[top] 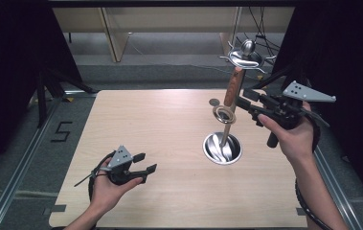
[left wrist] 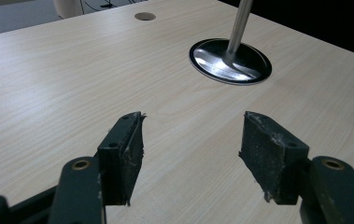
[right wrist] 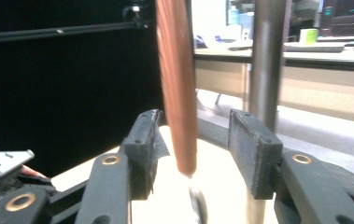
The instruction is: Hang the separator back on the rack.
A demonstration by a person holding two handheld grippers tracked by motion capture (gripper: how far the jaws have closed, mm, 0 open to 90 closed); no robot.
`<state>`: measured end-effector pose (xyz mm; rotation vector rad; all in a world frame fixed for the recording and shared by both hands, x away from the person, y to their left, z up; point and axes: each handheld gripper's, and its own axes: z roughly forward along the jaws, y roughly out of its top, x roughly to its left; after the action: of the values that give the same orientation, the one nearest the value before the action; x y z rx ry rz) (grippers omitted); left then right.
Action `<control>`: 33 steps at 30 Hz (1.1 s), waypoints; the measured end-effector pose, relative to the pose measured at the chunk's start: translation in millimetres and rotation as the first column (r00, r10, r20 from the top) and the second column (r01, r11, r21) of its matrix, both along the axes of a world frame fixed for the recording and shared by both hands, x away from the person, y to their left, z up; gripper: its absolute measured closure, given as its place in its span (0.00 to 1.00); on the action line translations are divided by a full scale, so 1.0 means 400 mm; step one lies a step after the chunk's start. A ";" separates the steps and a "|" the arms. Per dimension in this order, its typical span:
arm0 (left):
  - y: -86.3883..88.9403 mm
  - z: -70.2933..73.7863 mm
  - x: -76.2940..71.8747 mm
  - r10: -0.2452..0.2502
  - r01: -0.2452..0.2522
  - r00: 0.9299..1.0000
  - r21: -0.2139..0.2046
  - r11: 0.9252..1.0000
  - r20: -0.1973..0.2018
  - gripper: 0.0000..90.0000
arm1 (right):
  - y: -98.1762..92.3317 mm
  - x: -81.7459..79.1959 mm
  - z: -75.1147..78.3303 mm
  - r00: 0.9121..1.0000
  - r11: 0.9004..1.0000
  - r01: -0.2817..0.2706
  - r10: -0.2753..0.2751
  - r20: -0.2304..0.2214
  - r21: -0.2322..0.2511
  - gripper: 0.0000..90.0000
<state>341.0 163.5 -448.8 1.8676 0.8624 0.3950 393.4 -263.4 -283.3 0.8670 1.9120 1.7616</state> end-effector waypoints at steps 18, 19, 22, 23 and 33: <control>0.002 -0.002 0.001 0.017 -0.017 1.000 -0.014 1.000 -0.016 0.42 | -0.095 -0.054 -0.208 0.982 0.988 0.124 -0.135 -0.132 -0.092 0.49; 0.004 0.000 0.001 0.016 -0.016 1.000 0.003 1.000 -0.011 0.42 | -0.095 -0.054 -0.208 0.982 0.988 0.124 -0.135 -0.132 -0.092 0.49; 0.003 -0.003 0.002 0.019 -0.019 1.000 -0.011 1.000 -0.021 0.42 | -0.113 -0.054 -0.261 0.973 0.980 0.148 -0.168 -0.160 -0.134 0.49; 0.003 -0.003 0.002 0.018 -0.018 1.000 -0.011 1.000 -0.021 0.42 | -0.113 -0.054 -0.261 0.973 0.980 0.148 -0.168 -0.160 -0.134 0.49; 0.004 -0.009 0.007 -0.010 0.010 0.999 0.005 1.000 -0.034 0.41 | -0.160 -0.072 -0.374 0.936 0.958 0.234 -0.269 -0.227 -0.166 0.52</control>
<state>343.9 165.1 -452.6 1.8873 0.8756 0.3608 364.5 -327.4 -433.1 1.2686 1.9419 1.4092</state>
